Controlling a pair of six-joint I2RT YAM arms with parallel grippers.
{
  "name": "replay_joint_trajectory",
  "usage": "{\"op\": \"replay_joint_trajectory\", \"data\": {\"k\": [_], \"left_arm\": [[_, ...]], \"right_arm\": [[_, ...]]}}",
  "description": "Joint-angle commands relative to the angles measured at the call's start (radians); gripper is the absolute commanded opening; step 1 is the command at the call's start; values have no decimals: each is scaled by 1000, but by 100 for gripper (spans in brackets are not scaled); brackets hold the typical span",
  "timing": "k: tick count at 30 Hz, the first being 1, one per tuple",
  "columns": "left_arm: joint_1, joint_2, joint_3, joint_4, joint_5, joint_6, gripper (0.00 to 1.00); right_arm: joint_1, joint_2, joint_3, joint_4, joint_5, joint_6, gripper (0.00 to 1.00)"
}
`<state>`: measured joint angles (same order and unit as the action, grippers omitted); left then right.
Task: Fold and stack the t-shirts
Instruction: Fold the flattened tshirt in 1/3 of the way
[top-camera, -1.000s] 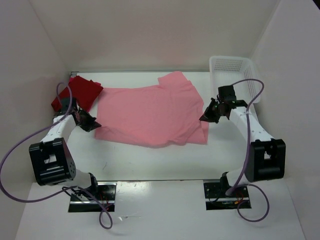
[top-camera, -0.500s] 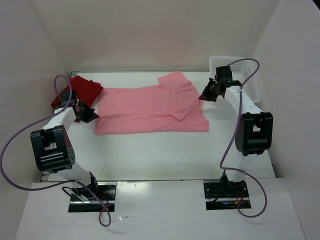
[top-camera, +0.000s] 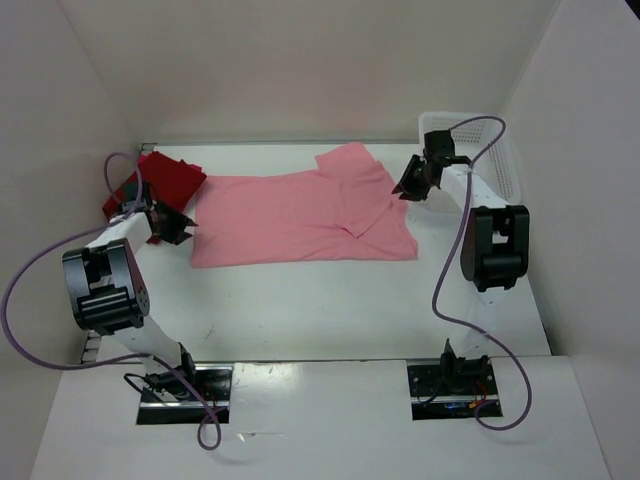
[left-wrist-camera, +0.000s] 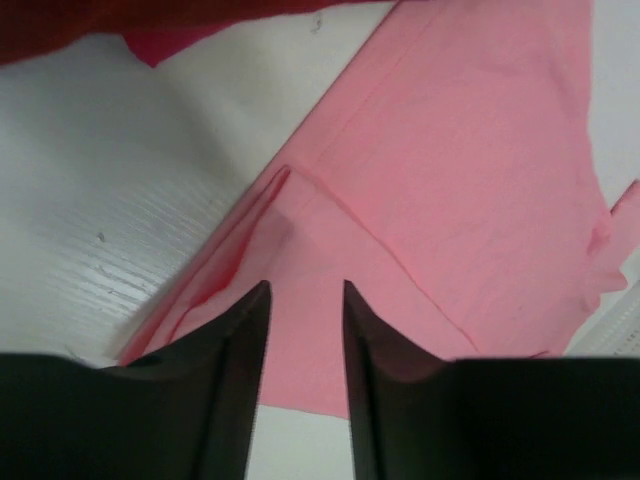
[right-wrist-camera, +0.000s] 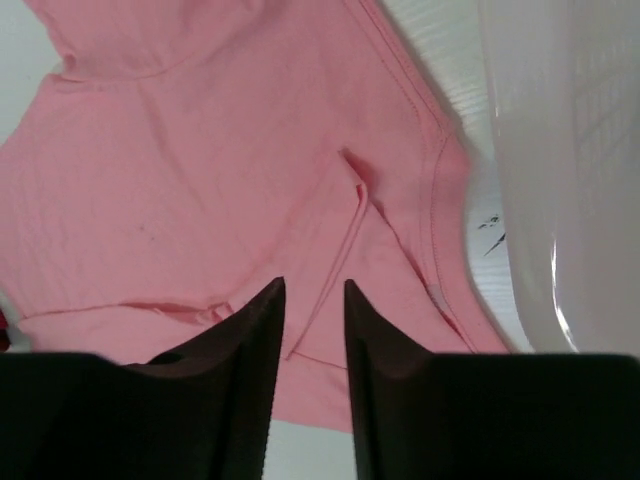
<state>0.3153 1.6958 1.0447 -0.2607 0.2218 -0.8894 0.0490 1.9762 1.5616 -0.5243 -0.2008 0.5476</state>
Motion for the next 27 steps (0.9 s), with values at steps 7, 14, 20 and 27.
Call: {"op": "replay_joint_trajectory", "data": {"k": [7,14,20,27], "left_arm": [[18,-289,-110,-38,34,32,47],[48,-220,-256,-58,68,63,47],[48,-121,-268,14,100,52,41],[48,-44,-250,57,120,52,20]], "right_arm": [[17,-425,-314,122,44,6,12],[-1,-501,-656,164,80,98,24],[-1,-470,-712,205,142,126,47],[-1,-378,-713,256,210,185,44]]}}
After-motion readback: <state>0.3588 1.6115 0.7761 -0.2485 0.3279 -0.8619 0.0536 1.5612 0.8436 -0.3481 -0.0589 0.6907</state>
